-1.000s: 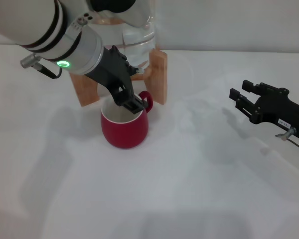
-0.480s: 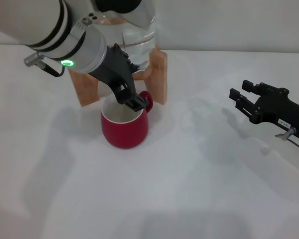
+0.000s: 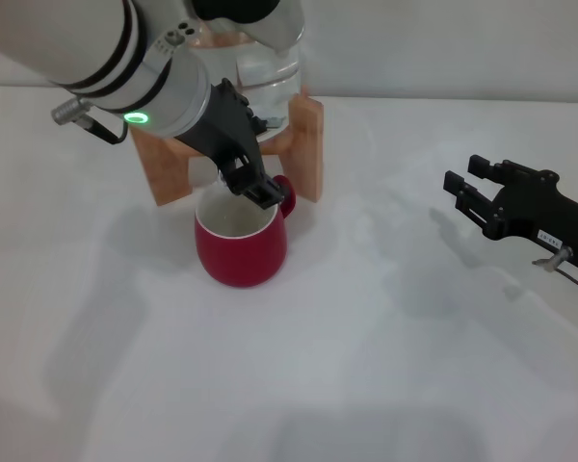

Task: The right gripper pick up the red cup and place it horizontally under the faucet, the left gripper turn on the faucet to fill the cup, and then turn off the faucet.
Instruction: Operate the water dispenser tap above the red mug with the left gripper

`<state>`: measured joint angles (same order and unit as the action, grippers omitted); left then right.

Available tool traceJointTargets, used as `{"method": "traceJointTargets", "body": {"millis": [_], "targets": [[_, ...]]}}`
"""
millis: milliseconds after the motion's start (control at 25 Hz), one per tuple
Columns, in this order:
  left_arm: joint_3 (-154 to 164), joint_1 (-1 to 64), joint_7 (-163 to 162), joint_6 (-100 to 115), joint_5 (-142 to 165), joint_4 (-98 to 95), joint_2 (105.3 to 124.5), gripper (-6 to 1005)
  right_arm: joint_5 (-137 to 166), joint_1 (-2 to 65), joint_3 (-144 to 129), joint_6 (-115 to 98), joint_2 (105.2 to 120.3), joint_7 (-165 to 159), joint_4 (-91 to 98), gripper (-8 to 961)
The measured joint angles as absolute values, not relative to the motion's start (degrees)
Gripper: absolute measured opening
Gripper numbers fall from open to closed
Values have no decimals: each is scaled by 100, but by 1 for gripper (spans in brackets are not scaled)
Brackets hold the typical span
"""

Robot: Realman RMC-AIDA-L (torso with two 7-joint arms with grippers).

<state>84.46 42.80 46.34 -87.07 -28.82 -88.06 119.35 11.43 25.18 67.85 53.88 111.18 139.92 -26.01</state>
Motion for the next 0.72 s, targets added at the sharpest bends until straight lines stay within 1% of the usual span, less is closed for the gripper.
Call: {"method": "traceJointTargets", "body": {"millis": [720], "targets": [[8529,4276,4637,-8654,-2880,-8824,11935,726,1143,2513,6794,5388,11118,13992,-2601,393]]}}
